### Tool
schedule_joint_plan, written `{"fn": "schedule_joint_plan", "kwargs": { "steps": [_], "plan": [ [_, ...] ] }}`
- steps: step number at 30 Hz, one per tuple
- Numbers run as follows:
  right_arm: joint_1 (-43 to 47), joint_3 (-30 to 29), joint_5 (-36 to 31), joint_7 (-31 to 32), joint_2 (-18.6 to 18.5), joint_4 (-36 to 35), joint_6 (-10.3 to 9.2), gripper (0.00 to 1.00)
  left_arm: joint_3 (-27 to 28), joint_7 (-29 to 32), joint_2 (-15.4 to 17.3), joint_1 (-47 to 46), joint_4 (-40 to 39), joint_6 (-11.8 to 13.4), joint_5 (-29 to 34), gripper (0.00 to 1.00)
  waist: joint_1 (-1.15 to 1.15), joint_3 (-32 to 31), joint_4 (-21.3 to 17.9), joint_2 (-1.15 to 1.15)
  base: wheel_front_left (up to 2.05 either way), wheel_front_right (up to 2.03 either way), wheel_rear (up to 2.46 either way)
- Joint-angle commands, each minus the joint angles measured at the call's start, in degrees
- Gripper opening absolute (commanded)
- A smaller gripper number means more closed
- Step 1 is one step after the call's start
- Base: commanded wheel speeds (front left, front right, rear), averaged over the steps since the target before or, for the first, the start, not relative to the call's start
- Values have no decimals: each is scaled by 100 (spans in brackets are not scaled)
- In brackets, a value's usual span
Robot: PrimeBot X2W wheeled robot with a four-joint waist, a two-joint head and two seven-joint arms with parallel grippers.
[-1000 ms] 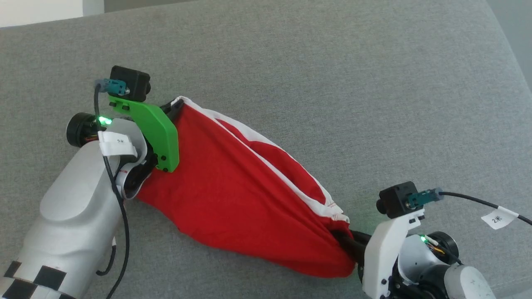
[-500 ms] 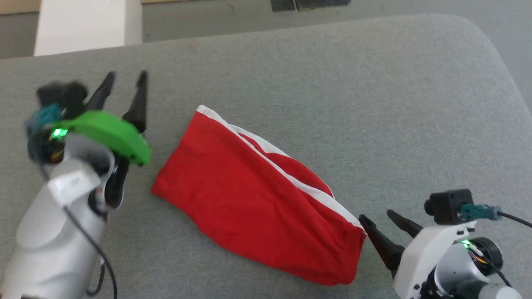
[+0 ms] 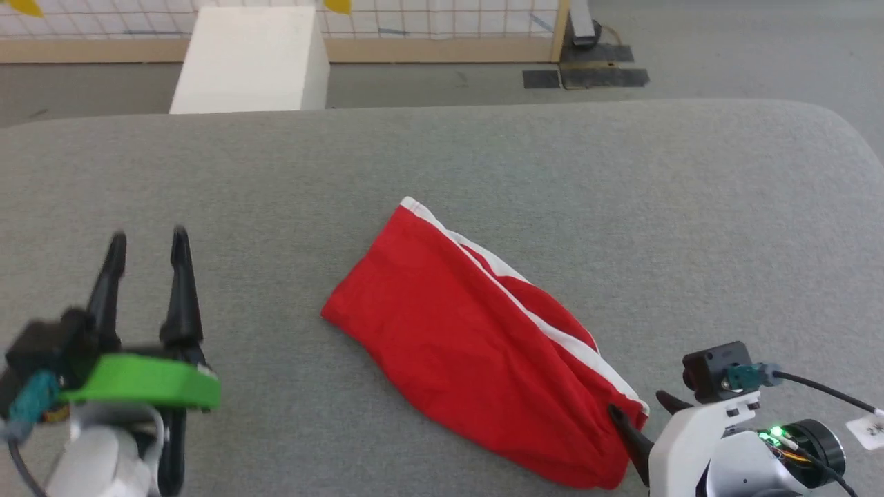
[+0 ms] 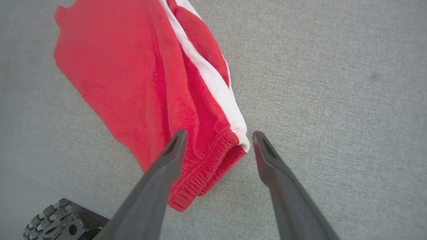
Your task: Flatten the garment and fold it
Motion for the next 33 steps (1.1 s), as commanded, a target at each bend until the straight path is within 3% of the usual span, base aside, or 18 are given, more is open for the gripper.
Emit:
{"fn": "schedule_joint_plan", "kwargs": {
  "steps": [1,10,19,20,22,28,33],
  "plan": [
    [-83,-32,-41,48,2,106,-8,100,116,-24,-152,270,-72,-21,91,100,0,-128,165,57,0,0,0],
    [-583,-282,-417,231,2,1264,-8,100,652,-25,-906,905,-290,-481,606,100,0,-83,403,57,0,0,0],
    [-988,-7,-604,211,2,2404,-8,100,965,-25,-1242,880,-179,-904,920,100,0,22,536,57,0,0,0],
    [-1011,-9,-582,234,2,2484,-8,51,988,-26,-1266,872,-164,-934,940,100,0,25,543,57,0,0,0],
    [-1063,-5,-550,241,2,2597,-8,3,1030,-26,-1333,877,-136,-985,979,100,0,36,558,57,0,0,0],
    [-1246,-194,-599,318,2,2665,-8,0,1102,-26,-1462,863,-21,-1133,1051,100,0,61,594,57,0,0,0],
    [-1487,-516,-834,434,2,2514,-8,0,794,131,-1516,711,250,-1252,908,100,0,124,656,57,0,0,0]
  ]
}}
